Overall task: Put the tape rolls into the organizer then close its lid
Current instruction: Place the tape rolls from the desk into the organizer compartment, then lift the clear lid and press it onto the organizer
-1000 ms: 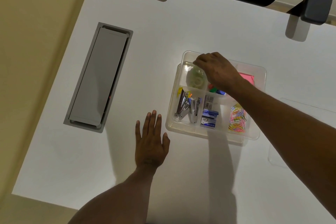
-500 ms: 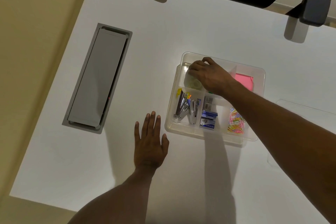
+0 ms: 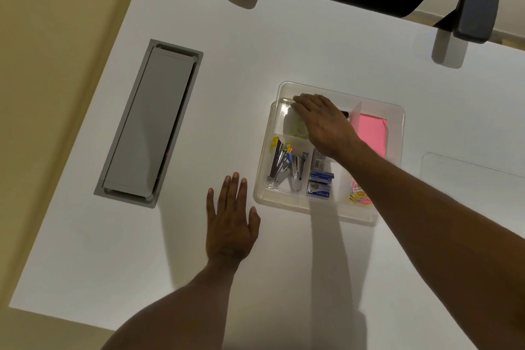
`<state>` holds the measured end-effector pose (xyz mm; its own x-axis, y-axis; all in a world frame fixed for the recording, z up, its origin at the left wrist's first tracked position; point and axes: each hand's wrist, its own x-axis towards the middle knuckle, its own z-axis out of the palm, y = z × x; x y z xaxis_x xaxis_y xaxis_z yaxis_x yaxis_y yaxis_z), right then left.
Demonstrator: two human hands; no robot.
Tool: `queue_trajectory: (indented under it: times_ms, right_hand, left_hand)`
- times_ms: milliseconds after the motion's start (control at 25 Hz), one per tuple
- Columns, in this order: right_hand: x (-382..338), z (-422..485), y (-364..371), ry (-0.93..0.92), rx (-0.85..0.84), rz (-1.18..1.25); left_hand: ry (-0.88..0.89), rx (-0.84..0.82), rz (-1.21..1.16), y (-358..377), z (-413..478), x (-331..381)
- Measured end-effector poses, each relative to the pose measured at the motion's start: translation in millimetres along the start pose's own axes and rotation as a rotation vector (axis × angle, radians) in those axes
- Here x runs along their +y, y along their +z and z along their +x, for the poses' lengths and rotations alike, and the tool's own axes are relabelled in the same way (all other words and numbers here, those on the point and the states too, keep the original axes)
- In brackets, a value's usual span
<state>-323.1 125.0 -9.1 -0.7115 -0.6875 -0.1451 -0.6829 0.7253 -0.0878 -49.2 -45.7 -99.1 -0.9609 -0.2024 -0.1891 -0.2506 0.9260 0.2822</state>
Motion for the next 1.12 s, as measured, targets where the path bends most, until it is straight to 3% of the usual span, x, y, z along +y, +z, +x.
queue_trajectory:
  times_ms: [160, 280, 600, 1120]
  right_hand:
    - [-14, -33, -4, 0.228, 0.220, 0.091]
    - [-32, -71, -2, 0.339, 0.290, 0.121]
    - [-81, -159, 10, 0.444, 0.245, 0.220]
    - [-125, -253, 15, 0.628, 0.106, 0.303]
  left_hand:
    - [0.007, 0.013, 0.000, -1, -1, 1]
    - [0.015, 0.014, -0.009, -4, -3, 0]
    - [0.046, 0.023, -0.052, -9, -7, -1]
    - [0.008, -0.256, -0.105, -40, -25, 6]
